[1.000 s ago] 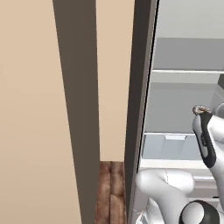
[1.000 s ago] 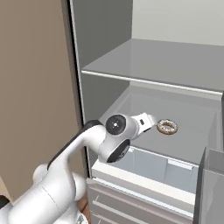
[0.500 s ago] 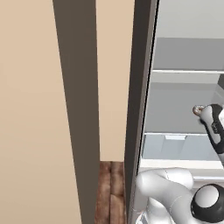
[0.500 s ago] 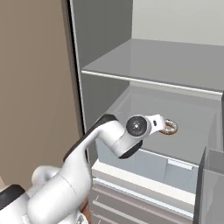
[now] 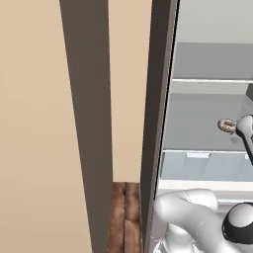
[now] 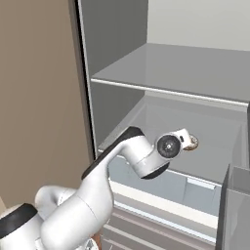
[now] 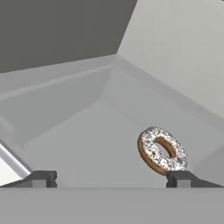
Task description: Take the cupcake and donut from the fridge and place them on the empty tray on the dining counter.
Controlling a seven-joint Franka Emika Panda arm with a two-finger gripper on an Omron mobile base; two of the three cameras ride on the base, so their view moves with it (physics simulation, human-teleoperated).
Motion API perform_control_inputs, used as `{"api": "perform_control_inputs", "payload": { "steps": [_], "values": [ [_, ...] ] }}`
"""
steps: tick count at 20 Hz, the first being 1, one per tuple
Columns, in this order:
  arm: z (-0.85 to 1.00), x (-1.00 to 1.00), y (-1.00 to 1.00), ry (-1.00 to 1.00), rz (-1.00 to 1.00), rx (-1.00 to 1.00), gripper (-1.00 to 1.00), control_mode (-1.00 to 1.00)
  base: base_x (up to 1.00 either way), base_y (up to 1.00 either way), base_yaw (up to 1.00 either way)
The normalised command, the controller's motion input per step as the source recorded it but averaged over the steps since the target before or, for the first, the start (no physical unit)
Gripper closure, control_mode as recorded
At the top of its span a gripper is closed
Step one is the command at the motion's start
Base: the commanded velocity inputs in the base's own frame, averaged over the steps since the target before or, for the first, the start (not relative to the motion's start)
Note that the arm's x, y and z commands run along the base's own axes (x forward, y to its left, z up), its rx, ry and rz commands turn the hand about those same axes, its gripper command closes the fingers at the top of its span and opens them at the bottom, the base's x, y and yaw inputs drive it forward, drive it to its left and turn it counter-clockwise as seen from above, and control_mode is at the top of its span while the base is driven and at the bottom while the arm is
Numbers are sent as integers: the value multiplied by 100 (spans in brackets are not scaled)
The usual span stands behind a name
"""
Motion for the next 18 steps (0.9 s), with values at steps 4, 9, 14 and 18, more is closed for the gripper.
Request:
{"api": "perform_control_inputs", "payload": {
  "steps": [4, 9, 14, 18],
  "values": [
    [-8, 6, -39, -5, 21, -7, -100, -100, 0, 0, 0],
    [-3, 29, -25, -2, 23, -10, -100, -100, 0, 0, 0],
    [-3, 36, -11, 0, 22, -13, -100, -100, 0, 0, 0],
    [-12, 3, -1, -1, 7, -3, -100, -100, 0, 0, 0]
  ]
}}
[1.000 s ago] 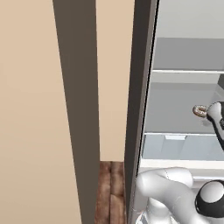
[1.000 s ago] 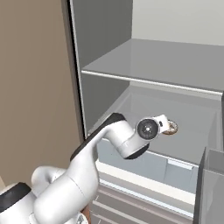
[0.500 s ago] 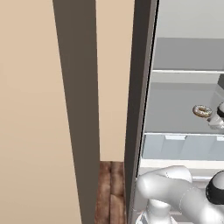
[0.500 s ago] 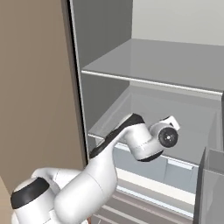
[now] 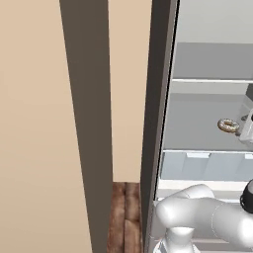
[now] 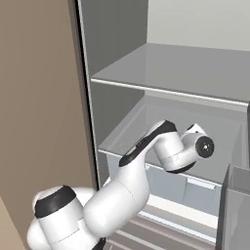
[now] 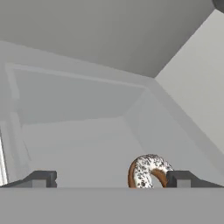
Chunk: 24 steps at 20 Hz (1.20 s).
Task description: Take the cupcake and donut from the fridge and place them on the empty tray on the dining counter.
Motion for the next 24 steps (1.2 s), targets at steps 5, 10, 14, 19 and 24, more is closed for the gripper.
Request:
{"api": "perform_control_inputs", "payload": {
  "steps": [5, 10, 14, 19, 24],
  "values": [
    [-11, 8, 0, -1, 0, 0, -100, -100, 0, 0, 0],
    [-1, 36, 0, 14, 0, 0, -100, -100, 0, 0, 0],
    [-13, 30, 0, 16, 2, 0, -100, -100, 0, 0, 0],
    [-19, 13, 0, 7, 3, 0, -100, -100, 0, 0, 0],
    [-19, 2, 0, 0, 4, 1, -100, -100, 0, 0, 0]
  ]
}}
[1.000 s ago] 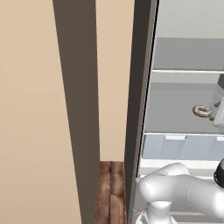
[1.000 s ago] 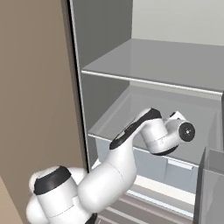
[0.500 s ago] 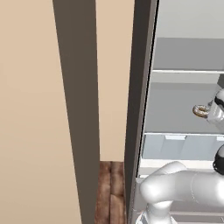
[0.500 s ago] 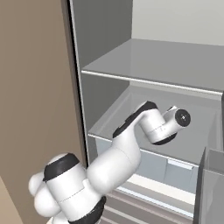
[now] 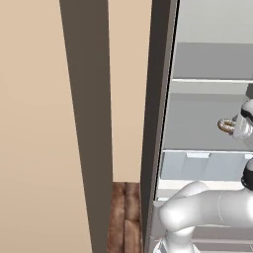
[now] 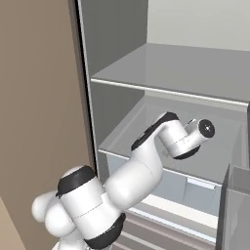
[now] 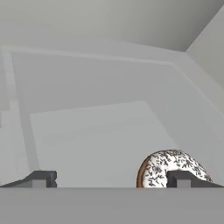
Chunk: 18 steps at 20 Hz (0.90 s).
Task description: Take the cupcake and donut from the fridge and place them on the empty tray on the dining counter.
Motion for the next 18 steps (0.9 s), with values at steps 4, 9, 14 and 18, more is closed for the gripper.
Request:
{"api": "perform_control_inputs", "payload": {
  "steps": [4, 9, 14, 18],
  "values": [
    [-20, 2, 0, 1, 4, 1, -100, -100, 0, 0, 0],
    [-15, 26, 0, 5, 1, 1, -100, -100, 0, 0, 0],
    [-4, 29, -1, 9, 0, 1, -100, -100, 0, 0, 0],
    [-1, 17, -9, 9, 0, 0, -100, -100, 0, 0, 0]
  ]
}}
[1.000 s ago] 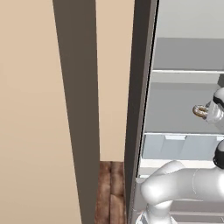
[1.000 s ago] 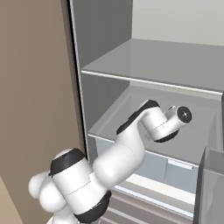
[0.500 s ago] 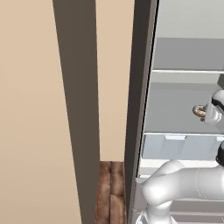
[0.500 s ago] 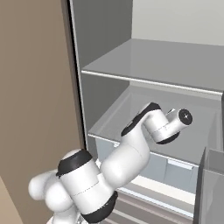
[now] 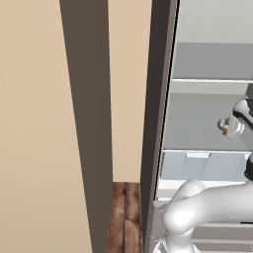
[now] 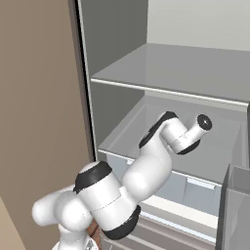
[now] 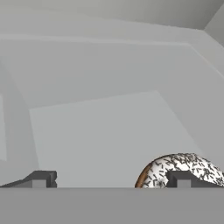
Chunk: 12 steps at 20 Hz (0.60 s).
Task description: Take the cupcake and donut from the fridge and place them on the empty tray on the dining counter.
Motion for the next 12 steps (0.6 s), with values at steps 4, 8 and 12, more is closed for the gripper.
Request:
{"api": "perform_control_inputs", "payload": {
  "steps": [4, 8, 12],
  "values": [
    [0, 0, -11, 9, 0, 0, -100, -100, 0, 0, 0],
    [0, 3, -2, 4, 0, 0, -100, -100, 0, 0, 0],
    [-4, 15, -5, 2, 0, 0, -100, -100, 0, 0, 0]
  ]
}}
